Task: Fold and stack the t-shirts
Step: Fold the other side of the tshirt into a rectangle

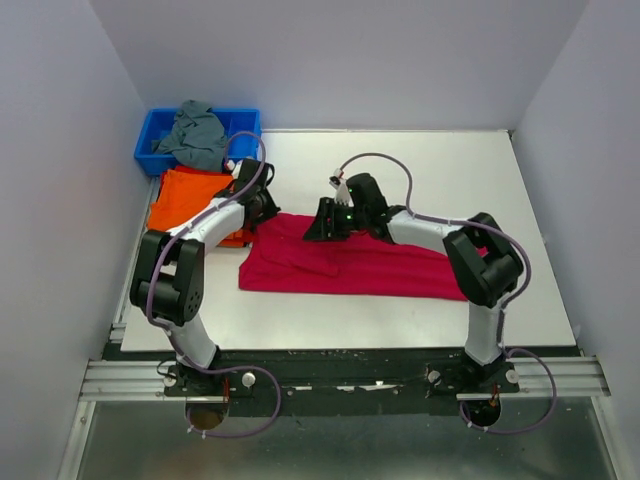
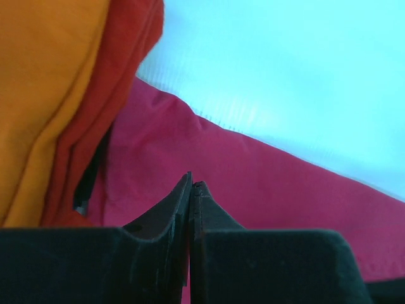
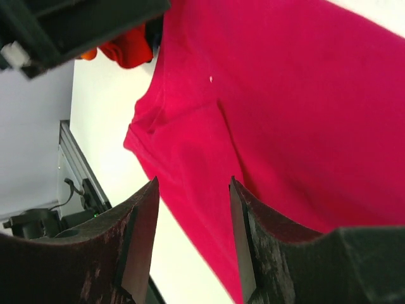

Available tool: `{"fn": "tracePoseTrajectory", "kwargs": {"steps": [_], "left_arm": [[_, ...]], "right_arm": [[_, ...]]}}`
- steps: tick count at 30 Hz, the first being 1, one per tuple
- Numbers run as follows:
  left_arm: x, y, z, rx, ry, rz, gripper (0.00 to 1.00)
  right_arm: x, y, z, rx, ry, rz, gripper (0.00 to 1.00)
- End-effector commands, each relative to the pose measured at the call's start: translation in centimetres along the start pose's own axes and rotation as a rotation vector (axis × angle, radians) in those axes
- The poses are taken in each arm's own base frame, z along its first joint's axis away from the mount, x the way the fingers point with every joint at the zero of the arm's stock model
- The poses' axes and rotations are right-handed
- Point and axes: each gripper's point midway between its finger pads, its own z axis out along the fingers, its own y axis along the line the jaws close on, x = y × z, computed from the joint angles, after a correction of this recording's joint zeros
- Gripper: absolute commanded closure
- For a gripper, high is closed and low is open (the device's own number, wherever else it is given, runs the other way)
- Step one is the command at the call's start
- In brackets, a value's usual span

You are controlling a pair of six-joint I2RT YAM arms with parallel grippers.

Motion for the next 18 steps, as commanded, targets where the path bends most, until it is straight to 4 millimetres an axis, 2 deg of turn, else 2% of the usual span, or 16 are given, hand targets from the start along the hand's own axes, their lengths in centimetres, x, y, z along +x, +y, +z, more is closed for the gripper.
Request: {"fn": "tracePoseTrajectory", "kwargs": {"steps": [1, 4, 8, 13, 18], "left_arm": [[2.2, -0.5, 0.3, 0.011, 0.052, -0.001, 0.85], [3.1, -0.5, 1.5, 0.002, 0.082, 0.008, 0.85], [3.7, 0.1, 3.1, -0.035, 0.114, 0.025, 0.85], [4.2, 0.7, 4.4, -0.058, 0.139, 0.03, 0.85], [4.0, 1.5, 4.7, -0.084, 0.145, 0.032, 0.85]], "right_arm": [[-1.4, 2.0, 3.7, -0.139, -0.029, -0.032, 0.44], [-1.8, 2.2, 5.6, -0.177, -0.029, -0.04, 0.44], [-1.4, 1.5, 7.4, -0.18, -0.014, -0.032, 0.45], [0.2, 0.7, 8.7, -0.185, 0.015, -0.027, 0.45], [2.7, 0.3, 9.0, -0.192, 0.049, -0.015, 0.46]]}}
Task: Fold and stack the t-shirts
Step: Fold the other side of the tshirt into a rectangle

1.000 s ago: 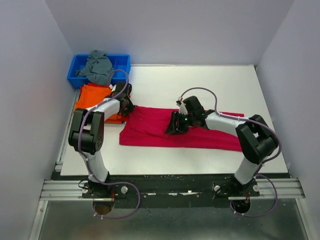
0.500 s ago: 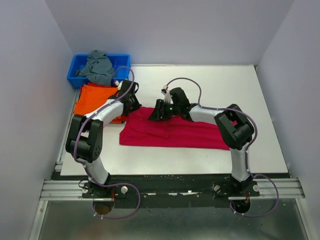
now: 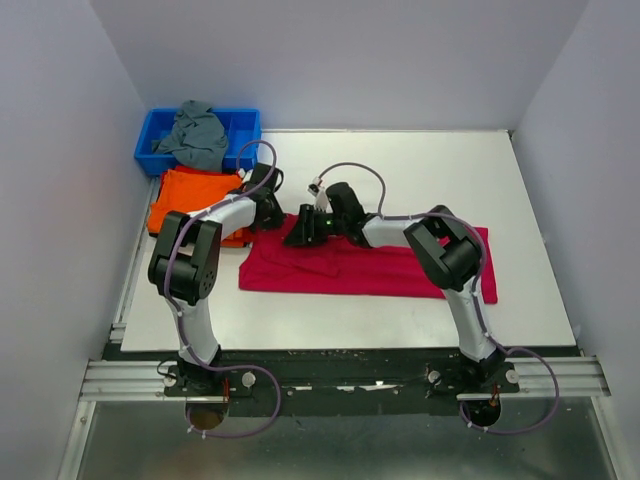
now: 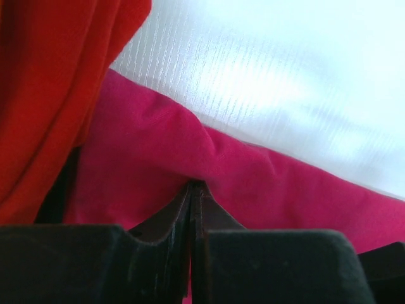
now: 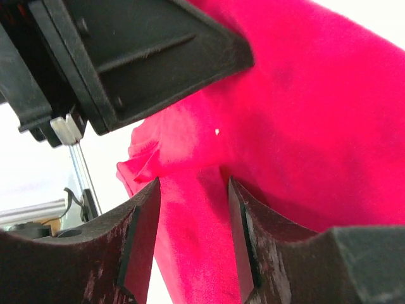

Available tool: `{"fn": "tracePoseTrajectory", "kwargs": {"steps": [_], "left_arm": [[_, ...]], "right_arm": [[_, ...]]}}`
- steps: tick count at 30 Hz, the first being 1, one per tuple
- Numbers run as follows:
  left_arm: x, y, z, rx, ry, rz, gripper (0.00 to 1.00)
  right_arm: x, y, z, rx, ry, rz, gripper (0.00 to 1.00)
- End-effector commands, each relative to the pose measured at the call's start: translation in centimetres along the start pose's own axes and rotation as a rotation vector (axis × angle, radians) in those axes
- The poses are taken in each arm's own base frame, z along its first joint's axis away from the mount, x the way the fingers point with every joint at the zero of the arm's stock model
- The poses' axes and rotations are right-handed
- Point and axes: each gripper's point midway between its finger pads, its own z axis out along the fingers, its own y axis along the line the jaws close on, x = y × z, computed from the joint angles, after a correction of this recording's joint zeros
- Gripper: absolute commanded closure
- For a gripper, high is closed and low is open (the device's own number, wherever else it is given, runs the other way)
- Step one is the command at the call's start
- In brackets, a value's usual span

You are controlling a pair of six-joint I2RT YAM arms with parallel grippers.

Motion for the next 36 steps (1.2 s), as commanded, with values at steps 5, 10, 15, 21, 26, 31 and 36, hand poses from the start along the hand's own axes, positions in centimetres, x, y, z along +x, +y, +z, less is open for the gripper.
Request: {"fn": "tracePoseTrajectory", "kwargs": {"steps": [5, 10, 15, 21, 26, 31, 36], "left_arm": [[-0.3, 1.3, 0.4, -0.035, 0.021, 0.004, 0.84], [-0.7, 1.4, 0.2, -0.037, 0.016, 0.002, 0.85], [-1.0, 1.5, 0.0, -0.04, 0.008, 0.002, 0.85], [-1.5, 1.3, -0.4, -0.032, -0.003, 0.005, 0.85], [-2.1, 0.5, -1.4, -0.004, -0.022, 0.007, 0.84], [-2.7, -1.2, -4.4, 0.059, -0.061, 0.023, 0.84], [-1.5, -1.5, -7.6, 0.073, -0.097, 0.048, 0.83]], "right_arm": [[4.5, 2.2, 0.4, -0.138, 0.059, -0.017, 0.46], [6.6, 6.2, -2.3, -0.251, 0.077, -0.059, 0.47], [9.4, 9.5, -5.6, -0.303, 0.109, -0.089, 0.47], [10.3, 11.2, -9.2, -0.295, 0.094, -0.119, 0.47], [7.7, 9.6, -9.3, -0.133, -0.002, -0.148, 0.5], [5.7, 6.5, -11.1, 0.117, -0.108, -0.13, 0.57], [4.8, 2.1, -15.7, 0.437, -0.224, -0.126, 0.76]]}}
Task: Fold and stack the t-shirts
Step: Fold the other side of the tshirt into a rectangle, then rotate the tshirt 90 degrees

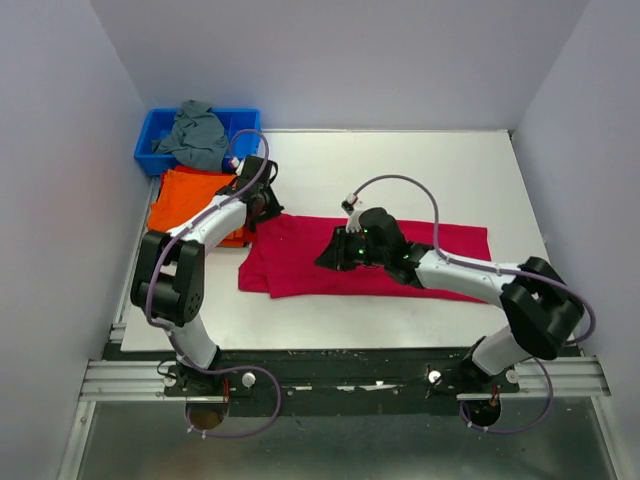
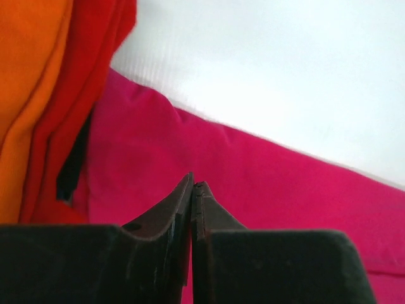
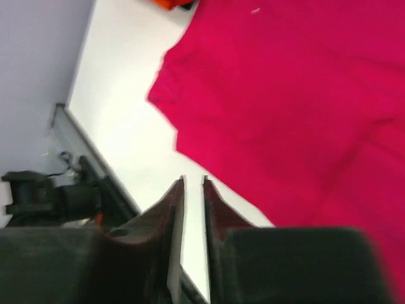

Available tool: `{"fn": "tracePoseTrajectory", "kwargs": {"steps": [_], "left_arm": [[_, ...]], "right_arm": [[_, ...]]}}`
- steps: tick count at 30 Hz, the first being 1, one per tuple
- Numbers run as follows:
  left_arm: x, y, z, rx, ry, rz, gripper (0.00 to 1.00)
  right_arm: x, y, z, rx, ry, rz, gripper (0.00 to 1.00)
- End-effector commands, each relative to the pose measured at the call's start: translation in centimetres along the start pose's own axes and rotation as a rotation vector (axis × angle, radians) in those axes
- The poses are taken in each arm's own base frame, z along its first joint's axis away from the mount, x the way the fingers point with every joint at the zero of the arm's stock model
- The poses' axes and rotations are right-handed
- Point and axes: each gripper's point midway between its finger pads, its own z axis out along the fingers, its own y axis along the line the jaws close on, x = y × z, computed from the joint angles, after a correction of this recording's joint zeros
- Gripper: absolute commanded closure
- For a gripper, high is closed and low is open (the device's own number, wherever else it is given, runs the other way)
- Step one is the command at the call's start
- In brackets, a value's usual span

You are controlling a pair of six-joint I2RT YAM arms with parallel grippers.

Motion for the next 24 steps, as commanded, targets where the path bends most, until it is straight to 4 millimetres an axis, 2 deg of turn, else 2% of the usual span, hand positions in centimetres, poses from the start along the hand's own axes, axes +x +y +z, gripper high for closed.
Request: {"fn": "tracePoseTrajectory", "kwargs": {"steps": [1, 2, 4, 5, 8, 11, 12, 15, 17, 20, 24], "left_arm": [[0.8, -0.5, -4.1, 0.02, -0.048, 0.044, 0.82], [1.2, -0.2, -4.7, 0.012, -0.058, 0.049, 0.82], [1.7, 0.8, -5.6, -0.015, -0.08, 0.048, 0.87], [1.8, 1.5, -5.9, -0.03, -0.093, 0.04, 1.0], [2.6, 4.2, -5.6, -0.126, -0.107, -0.008, 1.0], [3.6, 5.1, -5.6, -0.172, -0.085, -0.045, 1.0], [3.9, 4.8, -5.5, -0.154, -0.088, -0.053, 1.0], [4.9, 3.4, -5.2, -0.074, -0.092, -0.056, 1.0], [5.6, 3.1, -4.9, -0.055, -0.078, -0.074, 1.0], [5.9, 3.3, -3.9, -0.075, -0.058, -0.075, 1.0], [6.0, 3.1, -2.5, -0.102, -0.034, -0.073, 1.0]], "right_arm": [[-0.7, -6.9, -4.8, 0.421, -0.107, -0.018, 0.88], [-0.5, -7.9, -6.0, 0.483, -0.123, -0.008, 0.96], [0.0, -9.5, -8.3, 0.591, -0.153, 0.006, 0.99], [0.2, -10.0, -9.6, 0.631, -0.165, 0.019, 0.99], [1.5, -11.8, -12.3, 0.744, -0.173, 0.049, 0.99], [3.2, -13.9, -14.6, 0.879, -0.166, 0.121, 0.99], [3.8, -14.7, -15.4, 0.927, -0.152, 0.143, 0.99], [5.1, -16.4, -16.4, 0.997, -0.116, 0.197, 0.99], [5.8, -17.5, -16.9, 1.029, -0.095, 0.248, 0.99], [6.1, -18.9, -17.2, 1.037, -0.082, 0.284, 0.99], [6.1, -19.6, -16.9, 1.027, -0.054, 0.31, 0.99]]}}
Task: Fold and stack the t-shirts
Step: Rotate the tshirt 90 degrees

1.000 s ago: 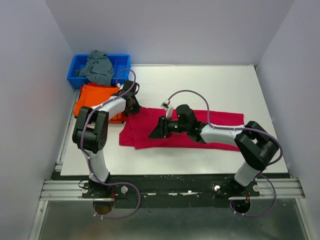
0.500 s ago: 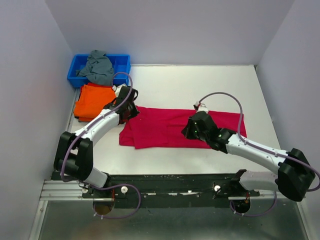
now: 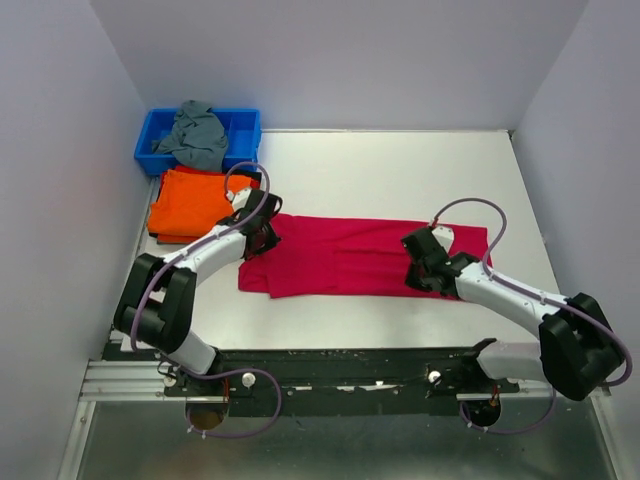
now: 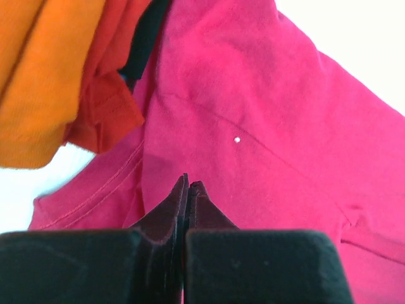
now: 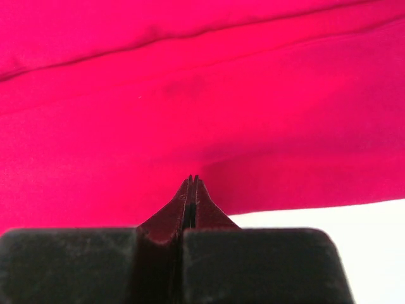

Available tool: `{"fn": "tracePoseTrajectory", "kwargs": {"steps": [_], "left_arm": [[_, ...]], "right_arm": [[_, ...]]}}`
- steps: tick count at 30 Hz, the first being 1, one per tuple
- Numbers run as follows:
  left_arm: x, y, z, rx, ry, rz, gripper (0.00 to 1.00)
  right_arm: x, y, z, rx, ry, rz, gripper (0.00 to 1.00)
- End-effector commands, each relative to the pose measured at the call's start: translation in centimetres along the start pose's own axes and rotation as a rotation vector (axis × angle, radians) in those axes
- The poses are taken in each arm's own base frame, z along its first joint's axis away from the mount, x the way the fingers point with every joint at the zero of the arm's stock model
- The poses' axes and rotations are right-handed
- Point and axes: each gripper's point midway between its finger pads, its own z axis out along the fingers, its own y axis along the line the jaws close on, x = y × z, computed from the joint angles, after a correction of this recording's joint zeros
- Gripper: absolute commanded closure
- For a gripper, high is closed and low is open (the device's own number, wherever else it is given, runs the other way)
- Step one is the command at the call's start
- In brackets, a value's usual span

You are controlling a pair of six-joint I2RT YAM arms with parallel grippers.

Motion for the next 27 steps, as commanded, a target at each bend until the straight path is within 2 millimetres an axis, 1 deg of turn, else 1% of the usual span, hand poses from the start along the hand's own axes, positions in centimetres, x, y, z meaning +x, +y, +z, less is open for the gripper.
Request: {"fn": "tracePoseTrajectory", "kwargs": {"steps": [1, 2, 4, 6, 7, 10, 12, 14, 15, 16, 18, 19, 20, 22, 23, 24, 25, 26, 27], "left_arm": [[-0.4, -1.3, 1.8, -0.003, 0.006, -0.026, 1.0], [-0.6, -1.7, 2.1, -0.003, 0.009, -0.027, 1.0], [-0.2, -1.8, 3.1, -0.017, 0.036, -0.023, 1.0], [0.1, -2.2, 4.1, -0.025, 0.057, -0.025, 1.0], [0.1, -2.7, 4.5, -0.019, 0.07, -0.025, 1.0], [0.3, -3.3, 6.2, -0.042, 0.099, -0.017, 1.0], [0.3, -3.9, 7.3, -0.048, 0.117, -0.008, 1.0], [0.2, -4.5, 8.6, -0.068, 0.137, 0.007, 1.0], [-0.3, -5.2, 9.2, -0.065, 0.135, 0.014, 1.0], [-0.3, -5.7, 10.1, -0.069, 0.147, 0.023, 1.0], [-1.3, -7.9, 11.5, -0.041, 0.165, 0.05, 1.0], [-1.2, -9.0, 12.4, -0.024, 0.191, 0.067, 1.0], [-2.0, -10.6, 13.0, 0.005, 0.194, 0.079, 1.0], [-2.6, -13.0, 14.3, 0.033, 0.207, 0.104, 1.0], [-3.0, -14.7, 15.0, 0.069, 0.203, 0.121, 1.0], [-2.7, -16.0, 15.7, 0.1, 0.214, 0.143, 1.0], [-3.1, -17.9, 15.9, 0.143, 0.209, 0.154, 1.0], [-2.8, -18.9, 17.1, 0.152, 0.209, 0.165, 1.0], [-2.9, -20.6, 16.9, 0.203, 0.212, 0.17, 1.0]], "right_arm": [[0.8, -1.0, 0.8, 0.046, 0.057, 0.004, 0.99], [0.7, -1.0, 0.9, 0.059, 0.063, 0.012, 0.99], [1.4, -1.3, 1.2, 0.091, 0.1, 0.012, 0.99], [2.3, -1.1, 1.5, 0.092, 0.142, 0.018, 0.99], [2.7, -0.8, 1.6, 0.081, 0.161, 0.015, 0.99], [3.8, 0.1, 1.7, 0.072, 0.2, -0.015, 0.99], [4.8, 1.1, 1.6, 0.068, 0.222, -0.044, 0.99], [6.0, 2.6, 1.3, 0.052, 0.233, -0.072, 0.99], [6.7, 3.8, 1.0, 0.035, 0.241, -0.089, 0.99], [7.6, 5.0, 0.8, 0.013, 0.252, -0.103, 0.99], [9.3, 8.5, 0.3, -0.059, 0.28, -0.138, 0.99], [10.0, 10.7, -0.2, -0.098, 0.287, -0.157, 0.99], [10.6, 13.0, -0.6, -0.143, 0.288, -0.177, 0.99], [11.8, 17.4, -1.5, -0.224, 0.285, -0.241, 0.99], [12.1, 19.1, -2.1, -0.258, 0.276, -0.258, 0.99], [12.0, 20.8, -2.7, -0.304, 0.27, -0.268, 0.99], [12.0, 22.0, -3.3, -0.357, 0.275, -0.271, 0.99], [11.2, 22.8, -4.2, -0.402, 0.254, -0.267, 0.99], [10.2, 23.1, -4.8, -0.427, 0.217, -0.273, 0.99]]}}
